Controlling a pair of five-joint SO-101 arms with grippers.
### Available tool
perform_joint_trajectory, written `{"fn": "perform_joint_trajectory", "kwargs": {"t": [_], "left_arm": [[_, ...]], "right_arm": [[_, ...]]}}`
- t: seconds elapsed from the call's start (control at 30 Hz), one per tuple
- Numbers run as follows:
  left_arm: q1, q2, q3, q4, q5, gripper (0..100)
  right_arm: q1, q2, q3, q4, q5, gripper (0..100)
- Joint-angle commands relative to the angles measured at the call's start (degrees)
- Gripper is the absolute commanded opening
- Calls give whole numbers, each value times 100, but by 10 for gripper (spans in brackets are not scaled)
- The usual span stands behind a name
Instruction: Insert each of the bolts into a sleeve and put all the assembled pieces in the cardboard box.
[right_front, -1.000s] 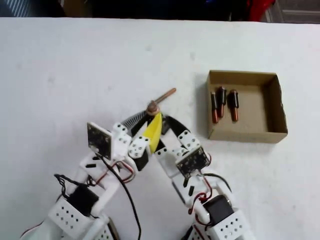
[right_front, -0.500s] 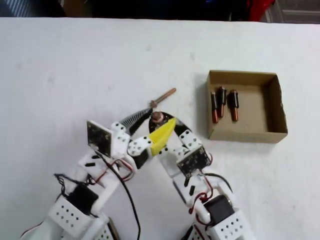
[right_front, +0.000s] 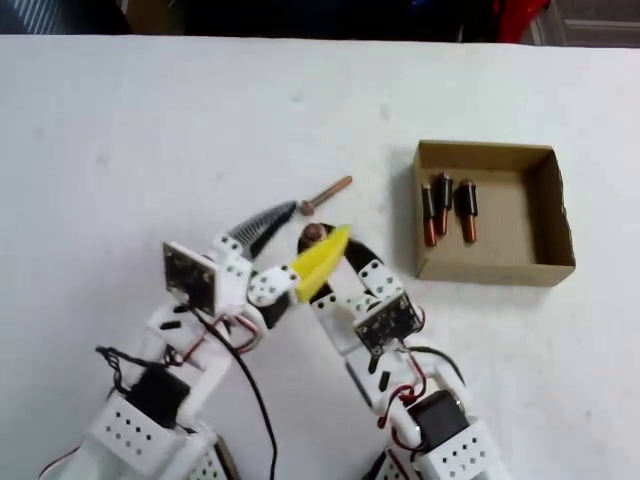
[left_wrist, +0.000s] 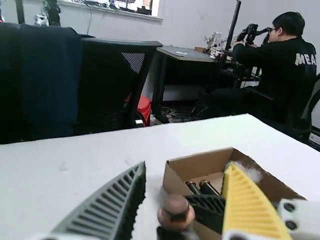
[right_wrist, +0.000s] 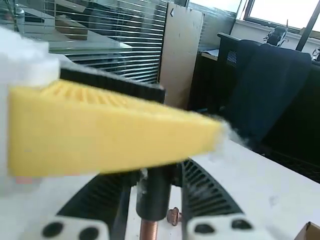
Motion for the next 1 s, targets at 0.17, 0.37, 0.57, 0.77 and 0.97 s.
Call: {"fn": "perform_joint_trajectory", "kwargs": {"t": [0.17, 0.37, 0.57, 0.77, 0.97], "left_arm": [[-629, -110, -457, -149, -105, 164], [-989, -541, -475, -18, -105, 50], [-1209, -1692, -484, 1213, -501, 24], [-1640, -2343, -519, 2171, -624, 24], [-2202, -2316, -492, 2602, -589, 24]], "right_arm": [[-22, -75, 44, 75, 44, 17], [171, -84, 35, 198, 44, 17], [637, -84, -229, 541, 44, 17], [936, -66, -1116, 1798, 9, 17], [1464, -40, -2092, 2932, 0, 17]]}}
